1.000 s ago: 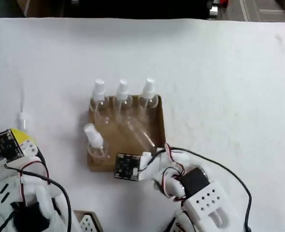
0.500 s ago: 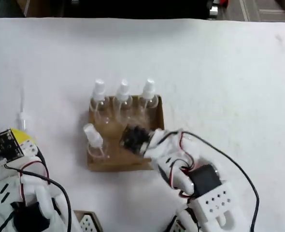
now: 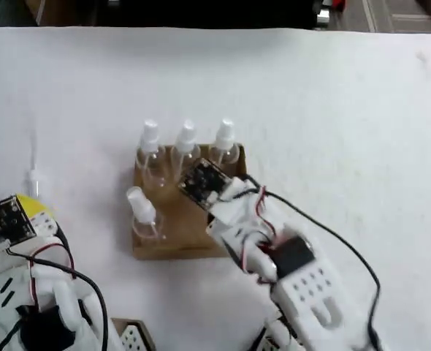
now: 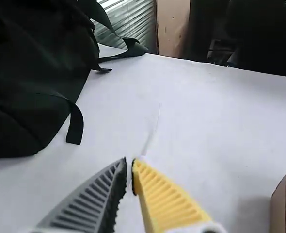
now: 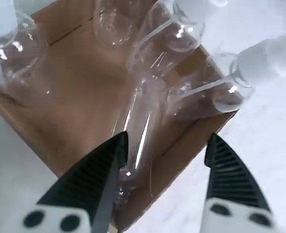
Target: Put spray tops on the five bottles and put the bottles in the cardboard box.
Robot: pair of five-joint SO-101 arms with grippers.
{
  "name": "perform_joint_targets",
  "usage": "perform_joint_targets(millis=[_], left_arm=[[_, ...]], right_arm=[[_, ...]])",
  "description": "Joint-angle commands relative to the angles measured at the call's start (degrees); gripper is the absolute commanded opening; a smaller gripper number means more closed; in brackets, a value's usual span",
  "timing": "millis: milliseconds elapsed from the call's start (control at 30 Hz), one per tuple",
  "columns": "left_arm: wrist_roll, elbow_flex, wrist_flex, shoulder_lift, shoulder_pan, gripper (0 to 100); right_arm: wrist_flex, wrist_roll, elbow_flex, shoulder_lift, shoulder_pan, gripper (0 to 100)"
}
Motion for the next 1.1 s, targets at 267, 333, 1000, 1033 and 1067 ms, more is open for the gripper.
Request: perform_joint_targets(millis=[267,333,1000,1033,1067], left_arm=[[0.62,0.00,-1.05,-0.40,-0.48,2],[0.62,0.00,-1.05,-0.40,-0.48,2],[0.62,0.88,-1.41,-0.40,-0.48,2],[0.62,0.88,-1.41,-0.40,-0.48,2],[0.62,0.88,-1.41,-0.40,-0.48,2]], right_arm=[[-3.82,-10.11,-13.10,30.90,1.89,24.0],[-4.09,-9.93,-13.10,32.57,1.98,24.0],[-8.84,-9.76,-8.18,34.42,-2.07,23.7],[-9.27,-9.76,-7.91,34.42,-1.98,23.7],[-9.63,-9.76,-7.74,34.42,-1.80,23.7]])
